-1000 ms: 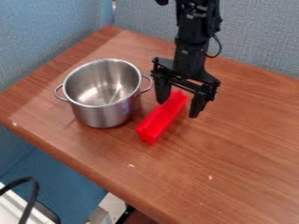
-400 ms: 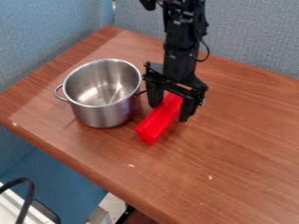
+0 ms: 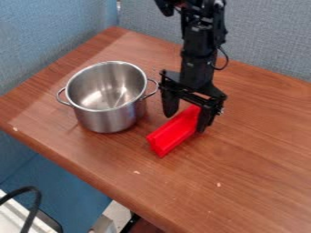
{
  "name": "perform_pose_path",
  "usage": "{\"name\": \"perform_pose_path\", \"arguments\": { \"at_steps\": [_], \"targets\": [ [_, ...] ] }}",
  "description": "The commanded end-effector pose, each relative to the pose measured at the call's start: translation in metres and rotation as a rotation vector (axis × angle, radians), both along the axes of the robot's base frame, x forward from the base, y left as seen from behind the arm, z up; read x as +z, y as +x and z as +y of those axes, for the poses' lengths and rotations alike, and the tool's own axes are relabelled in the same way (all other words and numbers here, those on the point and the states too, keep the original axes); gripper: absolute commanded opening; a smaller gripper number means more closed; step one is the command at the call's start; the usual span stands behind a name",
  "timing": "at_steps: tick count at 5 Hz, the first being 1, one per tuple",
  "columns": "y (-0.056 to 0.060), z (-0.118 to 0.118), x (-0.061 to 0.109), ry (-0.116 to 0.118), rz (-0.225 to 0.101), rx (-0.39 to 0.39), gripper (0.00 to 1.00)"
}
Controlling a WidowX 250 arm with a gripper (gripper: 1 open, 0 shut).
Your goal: Put the red object in the metal pot
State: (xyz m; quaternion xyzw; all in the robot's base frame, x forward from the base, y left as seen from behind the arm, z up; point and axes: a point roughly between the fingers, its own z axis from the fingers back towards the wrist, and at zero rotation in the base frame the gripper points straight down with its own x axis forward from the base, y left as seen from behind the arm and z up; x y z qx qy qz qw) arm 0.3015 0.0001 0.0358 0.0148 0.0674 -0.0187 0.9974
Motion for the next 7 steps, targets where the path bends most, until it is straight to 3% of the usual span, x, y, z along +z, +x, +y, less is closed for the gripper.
{"name": "perform_pose_path", "arguments": {
  "at_steps": [1,2,3,5,7],
  "targets": [
    [0.015,-0.007,0.008,0.006,-0.049,0.035,1.00],
    [0.017,-0.010,0.004,0.008,-0.048,-0.015,1.00],
    [0.018,-0.014,0.001,0.007,-0.050,-0.065,0.00],
    [0.013,-0.016,0.008,-0.025,-0.052,-0.200,0.00],
    [0.005,-0.022,0.023,-0.039,-0.049,-0.326,0.00]
  ]
}}
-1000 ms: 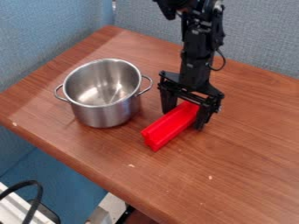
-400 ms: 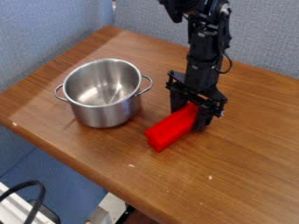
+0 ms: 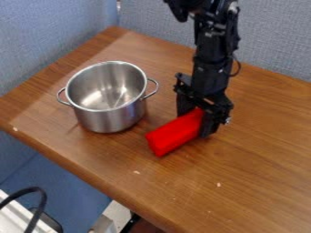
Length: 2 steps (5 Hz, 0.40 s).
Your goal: Put the red object in the metal pot
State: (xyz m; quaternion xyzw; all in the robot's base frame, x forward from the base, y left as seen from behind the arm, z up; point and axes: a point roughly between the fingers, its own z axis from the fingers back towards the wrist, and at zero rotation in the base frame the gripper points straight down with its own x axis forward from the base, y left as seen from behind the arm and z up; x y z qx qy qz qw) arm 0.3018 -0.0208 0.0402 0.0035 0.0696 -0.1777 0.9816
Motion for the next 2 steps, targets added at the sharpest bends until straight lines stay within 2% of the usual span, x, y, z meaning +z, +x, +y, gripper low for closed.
{"name": "perform_pose_path", "arguments": {
  "at_steps": [1,2],
  "targets": [
    [0.0088,-0.0047,0.0361,0.002,-0.086,-0.054,0.00],
    [0.0166,-0.0059,0.0353,-0.005,-0.083,-0.066,0.00]
  ]
}}
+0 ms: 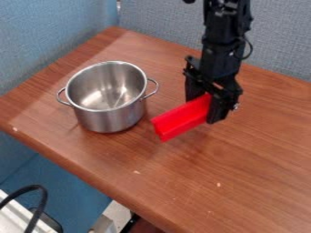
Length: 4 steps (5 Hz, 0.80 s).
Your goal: Put the red object in the metal pot
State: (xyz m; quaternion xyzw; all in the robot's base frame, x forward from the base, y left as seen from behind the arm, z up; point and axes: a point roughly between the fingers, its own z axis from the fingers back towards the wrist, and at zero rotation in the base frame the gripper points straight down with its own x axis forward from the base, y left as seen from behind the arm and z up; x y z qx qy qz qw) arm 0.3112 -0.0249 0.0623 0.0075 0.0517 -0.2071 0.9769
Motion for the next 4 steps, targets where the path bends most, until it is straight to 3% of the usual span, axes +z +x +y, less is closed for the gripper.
{"name": "perform_pose_path", "arguments": {
  "at_steps": [1,2,4],
  "targets": [
    [0.014,0.000,0.030,-0.014,-0.077,-0.004,0.00],
    [0.014,0.012,0.042,-0.035,-0.082,-0.043,0.00],
    [0.007,0.057,0.067,-0.054,-0.149,-0.053,0.00]
  ]
}}
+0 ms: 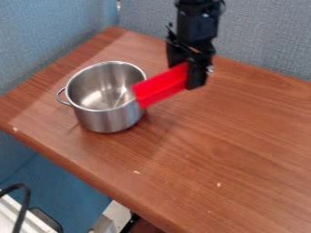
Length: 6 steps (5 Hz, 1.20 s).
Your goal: Put the red object in the metal pot
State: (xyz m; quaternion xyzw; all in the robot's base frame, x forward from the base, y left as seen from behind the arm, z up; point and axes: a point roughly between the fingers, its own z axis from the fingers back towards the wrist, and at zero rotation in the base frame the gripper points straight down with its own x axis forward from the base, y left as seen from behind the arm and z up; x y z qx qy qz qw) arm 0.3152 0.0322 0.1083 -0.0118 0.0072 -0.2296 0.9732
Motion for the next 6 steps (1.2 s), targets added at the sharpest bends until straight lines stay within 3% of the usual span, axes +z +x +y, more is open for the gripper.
{"name": "perform_pose_path", "arguments": {
  "at_steps": [1,2,3,4,6],
  "targets": [
    [-0.012,0.022,0.028,0.014,-0.091,0.091,0.00],
    [-0.021,0.035,0.025,0.018,-0.089,0.218,0.00],
    [-0.019,0.042,0.030,0.032,-0.119,0.233,0.00],
    [-0.017,0.048,0.030,0.044,-0.142,0.197,0.00],
    [-0.025,0.048,0.029,0.069,-0.177,0.268,0.00]
  ]
}}
